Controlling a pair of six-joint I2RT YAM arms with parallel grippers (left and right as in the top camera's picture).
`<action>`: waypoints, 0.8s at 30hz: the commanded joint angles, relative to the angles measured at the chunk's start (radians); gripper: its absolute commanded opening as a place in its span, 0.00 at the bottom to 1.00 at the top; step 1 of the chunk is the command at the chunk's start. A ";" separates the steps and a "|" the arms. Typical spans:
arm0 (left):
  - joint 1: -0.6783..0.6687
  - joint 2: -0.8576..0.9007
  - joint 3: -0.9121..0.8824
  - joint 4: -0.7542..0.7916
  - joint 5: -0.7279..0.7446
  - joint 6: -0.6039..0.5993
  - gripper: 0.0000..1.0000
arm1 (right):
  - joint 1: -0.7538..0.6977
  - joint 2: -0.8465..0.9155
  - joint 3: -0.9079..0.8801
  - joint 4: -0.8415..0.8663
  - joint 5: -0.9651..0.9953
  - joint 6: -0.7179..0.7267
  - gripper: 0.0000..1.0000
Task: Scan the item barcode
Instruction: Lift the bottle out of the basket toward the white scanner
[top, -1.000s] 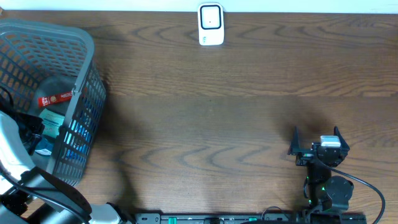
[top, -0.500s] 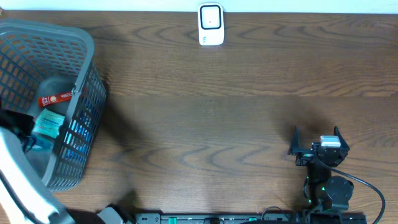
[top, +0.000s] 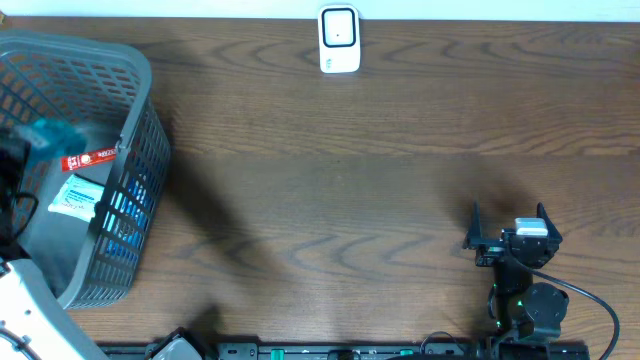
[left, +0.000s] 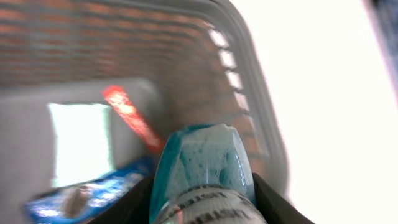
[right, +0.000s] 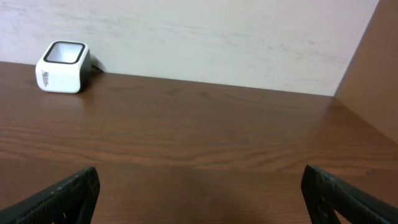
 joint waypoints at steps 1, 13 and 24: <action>-0.040 -0.012 0.034 0.051 0.220 -0.101 0.44 | 0.008 -0.006 -0.001 -0.005 0.004 0.011 0.99; -0.404 0.005 0.034 0.180 0.213 -0.191 0.44 | 0.008 -0.006 -0.001 -0.005 0.004 0.011 0.99; -0.823 0.160 0.034 0.196 -0.037 -0.220 0.44 | 0.008 -0.006 -0.001 -0.005 0.004 0.011 0.99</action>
